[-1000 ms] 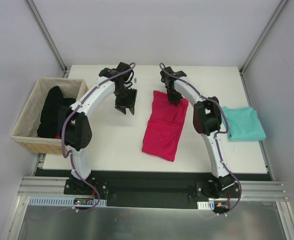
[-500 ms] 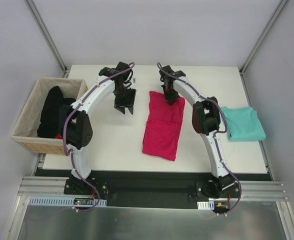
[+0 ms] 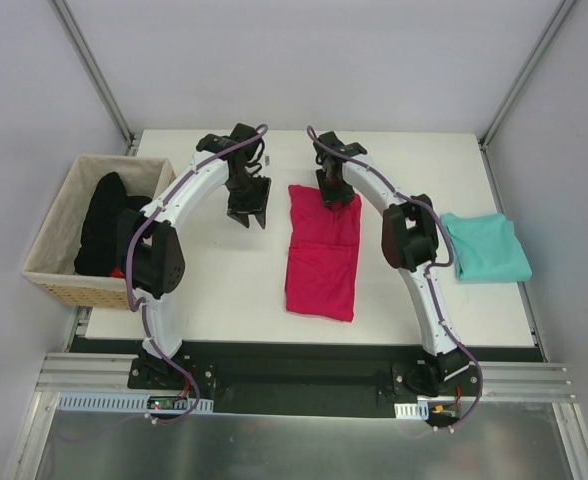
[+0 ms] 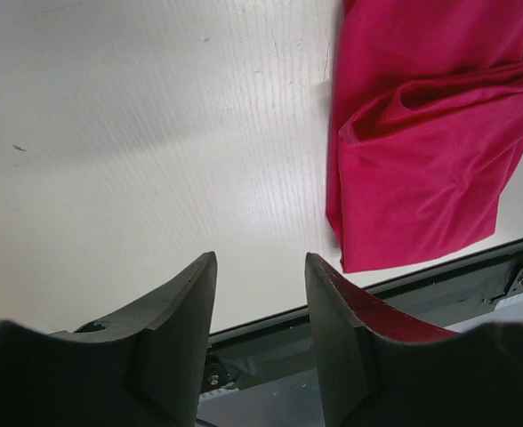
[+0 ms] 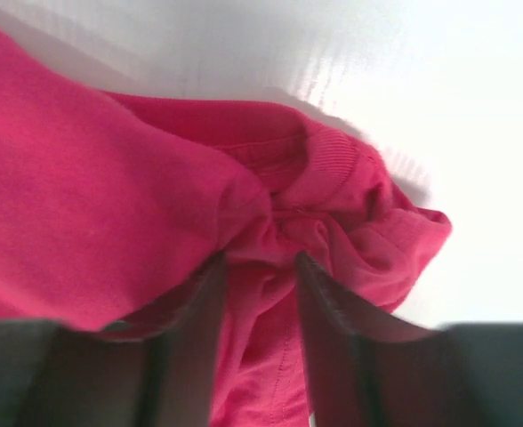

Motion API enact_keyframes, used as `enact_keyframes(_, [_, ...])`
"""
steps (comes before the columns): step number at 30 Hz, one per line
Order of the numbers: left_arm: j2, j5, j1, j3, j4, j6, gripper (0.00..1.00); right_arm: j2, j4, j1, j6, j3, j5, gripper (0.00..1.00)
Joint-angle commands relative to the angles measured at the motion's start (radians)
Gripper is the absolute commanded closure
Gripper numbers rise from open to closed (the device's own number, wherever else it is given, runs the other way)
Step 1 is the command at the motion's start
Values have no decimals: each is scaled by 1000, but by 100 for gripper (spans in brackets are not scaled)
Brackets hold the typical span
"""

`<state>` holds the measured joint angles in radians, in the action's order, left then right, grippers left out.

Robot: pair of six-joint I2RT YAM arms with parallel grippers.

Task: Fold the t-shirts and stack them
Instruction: Fold the folded rectangular tshirt in 1/3 of the way

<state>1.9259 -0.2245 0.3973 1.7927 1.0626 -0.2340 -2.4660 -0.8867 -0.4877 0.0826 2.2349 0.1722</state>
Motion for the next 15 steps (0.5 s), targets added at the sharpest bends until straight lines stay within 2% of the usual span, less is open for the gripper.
enact_keyframes(1, [-15, 5, -11, 27, 33, 10, 55, 59, -29, 14, 19, 16, 113, 52])
enact_keyframes(4, [-21, -7, -11, 20, 31, 1, 55, 145, -28, 26, 32, -20, 182, 46])
enact_keyframes(12, [-39, -81, -11, -13, -1, -25, 52, 369, -31, 29, -41, -155, 240, 48])
enact_keyframes(13, [-51, -97, -11, -30, -16, -27, 50, 419, -26, 28, -58, -181, 239, 48])
enact_keyframes(14, [-57, -155, -11, -38, -26, -33, 42, 450, -27, 24, -76, -246, 245, 48])
enact_keyframes(15, [-73, -197, -14, -48, -38, -42, 41, 478, -26, 18, -122, -280, 245, 48])
